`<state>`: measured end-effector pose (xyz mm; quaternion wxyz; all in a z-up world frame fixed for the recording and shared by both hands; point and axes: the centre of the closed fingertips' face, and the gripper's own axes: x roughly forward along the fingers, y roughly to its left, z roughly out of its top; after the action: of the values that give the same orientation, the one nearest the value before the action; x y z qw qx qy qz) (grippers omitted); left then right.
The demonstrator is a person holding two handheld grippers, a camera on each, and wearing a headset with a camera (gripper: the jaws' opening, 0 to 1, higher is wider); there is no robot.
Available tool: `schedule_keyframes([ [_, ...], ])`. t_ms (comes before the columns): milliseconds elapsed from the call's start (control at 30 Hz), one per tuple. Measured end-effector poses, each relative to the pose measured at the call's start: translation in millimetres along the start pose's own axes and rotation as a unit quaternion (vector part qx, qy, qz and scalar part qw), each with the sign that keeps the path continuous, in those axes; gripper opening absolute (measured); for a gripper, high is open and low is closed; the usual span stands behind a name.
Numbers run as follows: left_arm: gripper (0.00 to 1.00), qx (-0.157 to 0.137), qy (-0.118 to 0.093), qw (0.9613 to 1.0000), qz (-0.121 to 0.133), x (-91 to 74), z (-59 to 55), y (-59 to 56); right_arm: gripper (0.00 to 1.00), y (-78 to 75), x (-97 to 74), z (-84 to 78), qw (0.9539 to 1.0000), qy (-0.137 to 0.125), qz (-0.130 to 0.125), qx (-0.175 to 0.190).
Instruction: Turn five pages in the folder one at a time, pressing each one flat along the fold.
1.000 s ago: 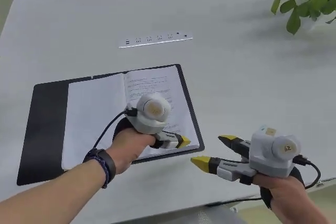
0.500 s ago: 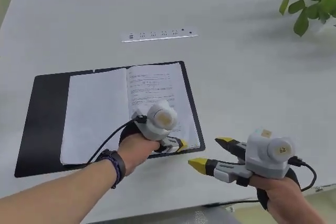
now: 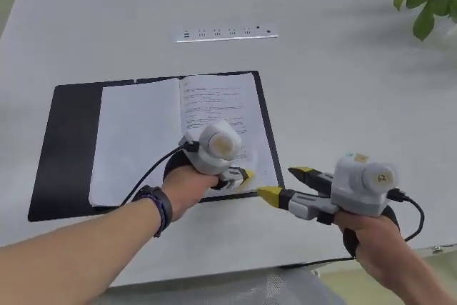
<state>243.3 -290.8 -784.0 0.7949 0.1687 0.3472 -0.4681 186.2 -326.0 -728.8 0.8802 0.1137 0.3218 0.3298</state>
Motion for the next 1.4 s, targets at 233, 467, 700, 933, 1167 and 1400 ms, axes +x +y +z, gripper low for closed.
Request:
schedule_keyframes([
  [233, 0.46, -0.004, -0.001, 1.0, -0.001, 0.4, 0.7, 0.1, 0.47, -21.8, 22.0, 19.8, 0.9971, -0.034, 0.001, 0.068],
  [467, 0.46, -0.006, -0.002, 1.0, -0.001, -0.1, 0.2, -1.2, 0.41, -37.6, 40.3, 23.1, 0.9921, -0.048, -0.001, 0.116],
  [700, 0.48, -0.012, -0.001, 0.9999, -0.003, -0.6, -0.8, -3.9, 0.4, -38.4, 52.9, 24.1, 0.9923, -0.041, 0.009, 0.116],
  [933, 0.54, -0.018, -0.005, 0.9997, -0.017, -1.6, -0.2, -9.0, 0.38, -34.3, 56.8, 21.3, 0.9891, -0.037, 0.022, 0.141],
  [1167, 0.65, -0.035, 0.006, 0.9987, -0.037, -8.8, -1.7, -13.7, 0.32, -33.8, 50.3, 15.5, 0.9886, -0.033, 0.025, 0.145],
  [1400, 0.72, -0.057, 0.013, 0.9978, -0.03, -26.7, -9.6, -9.2, 0.23, -27.1, 43.6, 15.4, 0.9853, -0.048, 0.032, 0.161],
])
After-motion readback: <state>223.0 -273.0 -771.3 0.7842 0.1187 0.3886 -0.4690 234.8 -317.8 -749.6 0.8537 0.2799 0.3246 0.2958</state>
